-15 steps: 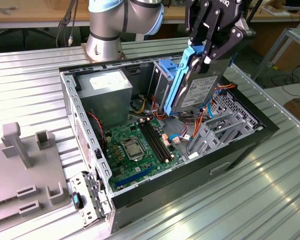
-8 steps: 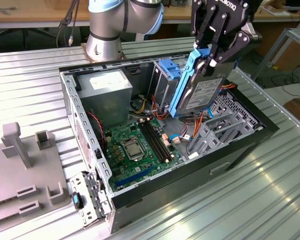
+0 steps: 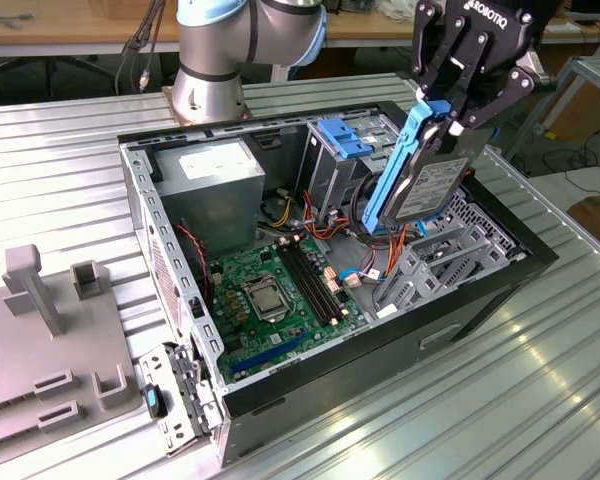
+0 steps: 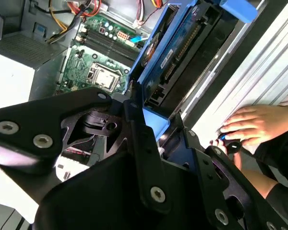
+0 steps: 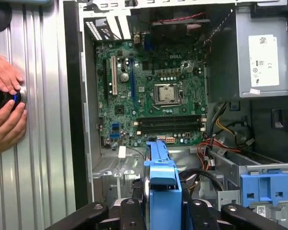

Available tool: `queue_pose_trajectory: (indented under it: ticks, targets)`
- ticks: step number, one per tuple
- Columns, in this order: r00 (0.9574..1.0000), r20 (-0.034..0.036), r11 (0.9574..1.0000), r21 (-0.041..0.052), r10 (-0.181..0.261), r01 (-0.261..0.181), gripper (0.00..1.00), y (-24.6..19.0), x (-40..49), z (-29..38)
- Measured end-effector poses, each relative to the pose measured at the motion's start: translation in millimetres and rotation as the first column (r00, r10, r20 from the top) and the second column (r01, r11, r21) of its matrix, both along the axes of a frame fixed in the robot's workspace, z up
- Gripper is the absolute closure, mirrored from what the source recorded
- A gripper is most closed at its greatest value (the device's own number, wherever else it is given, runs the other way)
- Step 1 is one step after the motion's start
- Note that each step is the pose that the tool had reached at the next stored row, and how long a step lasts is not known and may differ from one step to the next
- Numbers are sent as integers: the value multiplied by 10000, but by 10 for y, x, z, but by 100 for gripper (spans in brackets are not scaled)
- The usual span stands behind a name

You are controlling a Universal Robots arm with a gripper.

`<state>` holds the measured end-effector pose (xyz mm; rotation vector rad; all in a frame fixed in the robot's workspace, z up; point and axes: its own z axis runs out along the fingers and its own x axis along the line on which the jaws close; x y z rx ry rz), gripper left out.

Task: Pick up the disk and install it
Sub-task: 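Insert the disk into the insertion slot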

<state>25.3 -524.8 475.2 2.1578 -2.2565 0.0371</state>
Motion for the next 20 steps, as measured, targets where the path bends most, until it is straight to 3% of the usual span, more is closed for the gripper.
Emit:
queue_pose_trajectory:
  ticks: [10, 20]
  targets:
    - [10000, 0, 10000, -1, 0, 0, 63, -194, 279, -25]
    - [9999, -1, 9999, -5, -126, 126, 63, -219, 433, -79]
